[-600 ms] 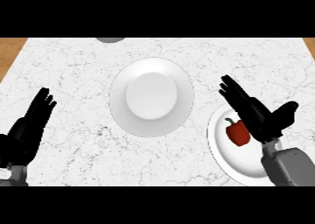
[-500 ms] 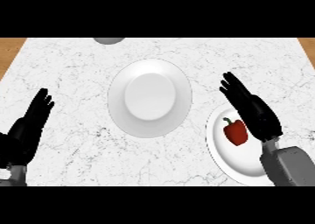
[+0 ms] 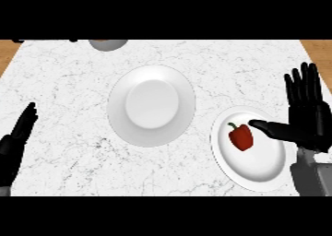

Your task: Pick the bell pepper from the plate and place it in the plate

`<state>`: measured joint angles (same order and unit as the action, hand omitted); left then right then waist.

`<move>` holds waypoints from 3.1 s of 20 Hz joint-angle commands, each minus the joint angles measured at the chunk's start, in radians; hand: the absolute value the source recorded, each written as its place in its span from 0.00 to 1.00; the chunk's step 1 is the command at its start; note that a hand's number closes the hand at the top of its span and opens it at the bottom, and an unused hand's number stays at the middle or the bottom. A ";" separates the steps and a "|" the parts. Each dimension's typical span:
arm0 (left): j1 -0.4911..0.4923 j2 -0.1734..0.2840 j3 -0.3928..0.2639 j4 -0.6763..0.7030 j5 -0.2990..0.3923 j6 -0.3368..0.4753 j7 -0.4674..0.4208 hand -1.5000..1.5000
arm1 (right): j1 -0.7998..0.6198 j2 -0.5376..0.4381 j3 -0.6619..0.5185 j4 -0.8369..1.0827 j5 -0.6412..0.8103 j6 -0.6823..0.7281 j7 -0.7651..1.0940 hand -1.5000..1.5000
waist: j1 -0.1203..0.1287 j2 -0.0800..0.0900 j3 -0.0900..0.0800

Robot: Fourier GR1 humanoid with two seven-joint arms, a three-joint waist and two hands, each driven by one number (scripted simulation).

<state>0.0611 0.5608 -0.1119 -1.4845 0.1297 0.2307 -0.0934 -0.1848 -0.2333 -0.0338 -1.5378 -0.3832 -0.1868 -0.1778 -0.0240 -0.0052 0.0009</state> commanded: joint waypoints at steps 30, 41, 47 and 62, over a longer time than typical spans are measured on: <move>0.049 -0.078 0.031 -0.021 -0.112 -0.035 -0.051 0.50 | 0.135 -0.384 0.136 -0.190 0.312 0.274 0.552 0.00 | 0.041 0.007 -0.001; 0.048 -0.156 0.018 0.019 -0.179 -0.042 -0.070 0.50 | 0.022 -0.342 0.243 0.009 0.466 0.435 0.540 0.00 | 0.033 0.006 -0.001; 0.017 -0.154 0.081 -0.022 -0.202 -0.098 -0.002 0.50 | -0.019 -0.273 0.191 0.129 0.527 0.508 0.463 0.00 | 0.029 0.006 -0.001; 0.003 -0.205 0.188 0.020 -0.258 -0.189 -0.043 0.50 | -0.104 -0.156 0.127 0.314 0.687 0.608 0.404 0.00 | 0.028 0.005 -0.001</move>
<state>0.0879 0.3599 0.0385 -1.4880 -0.1180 0.0769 -0.1313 -0.2385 -0.4073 0.1351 -1.2922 0.2731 0.3852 0.2453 0.0037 0.0002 0.0002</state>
